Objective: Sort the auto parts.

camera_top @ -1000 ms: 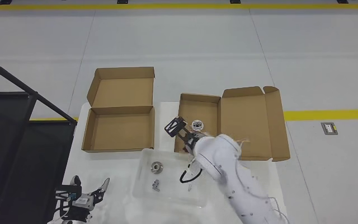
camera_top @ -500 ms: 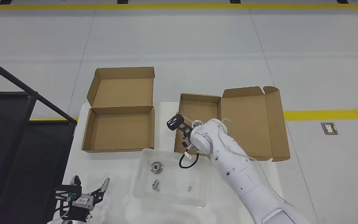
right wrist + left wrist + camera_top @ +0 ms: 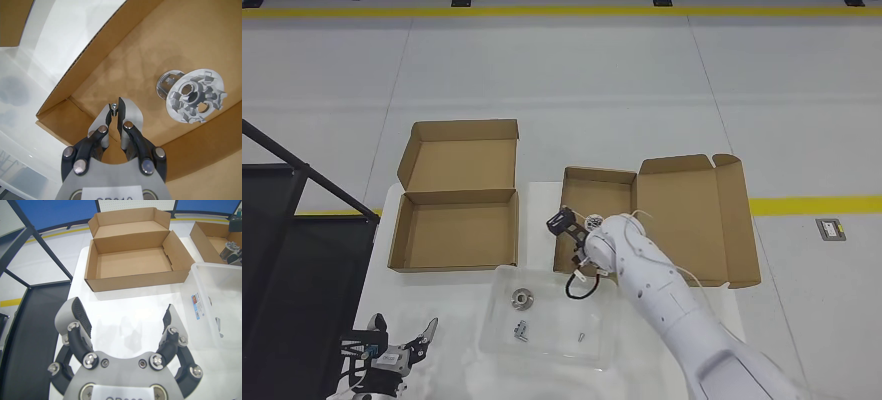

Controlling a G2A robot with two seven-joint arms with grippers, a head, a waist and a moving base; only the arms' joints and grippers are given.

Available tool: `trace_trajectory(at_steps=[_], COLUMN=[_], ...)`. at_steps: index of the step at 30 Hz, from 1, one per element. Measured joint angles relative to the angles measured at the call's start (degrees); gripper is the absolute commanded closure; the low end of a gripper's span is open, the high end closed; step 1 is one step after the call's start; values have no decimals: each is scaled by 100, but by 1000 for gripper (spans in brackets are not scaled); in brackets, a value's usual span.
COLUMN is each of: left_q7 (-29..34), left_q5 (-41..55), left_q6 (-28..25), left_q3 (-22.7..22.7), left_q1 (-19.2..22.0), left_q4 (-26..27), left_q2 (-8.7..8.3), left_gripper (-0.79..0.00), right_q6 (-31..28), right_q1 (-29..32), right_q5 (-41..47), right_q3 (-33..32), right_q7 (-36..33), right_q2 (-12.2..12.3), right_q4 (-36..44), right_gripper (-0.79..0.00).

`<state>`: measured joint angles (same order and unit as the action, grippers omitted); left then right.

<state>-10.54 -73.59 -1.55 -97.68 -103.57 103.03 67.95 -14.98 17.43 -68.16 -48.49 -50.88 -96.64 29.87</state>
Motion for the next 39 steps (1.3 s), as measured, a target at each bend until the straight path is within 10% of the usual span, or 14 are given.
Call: trace_trajectory(at_steps=[21, 39], left_q7=[0, 0], left_q5=[0, 0], left_q6=[0, 0], left_q3=[0, 0], left_q1=[0, 0], left_q4=[0, 0], left_q2=[0, 0], left_gripper=[-785, -785], right_q6=[185, -1511], right_q1=[174, 3062], right_q5=[-176, -838], right_q3=[-91, -1520], right_q7=[325, -1170], right_q2=[55, 1019], right_q4=[447, 5999], right_gripper=[-243, -277])
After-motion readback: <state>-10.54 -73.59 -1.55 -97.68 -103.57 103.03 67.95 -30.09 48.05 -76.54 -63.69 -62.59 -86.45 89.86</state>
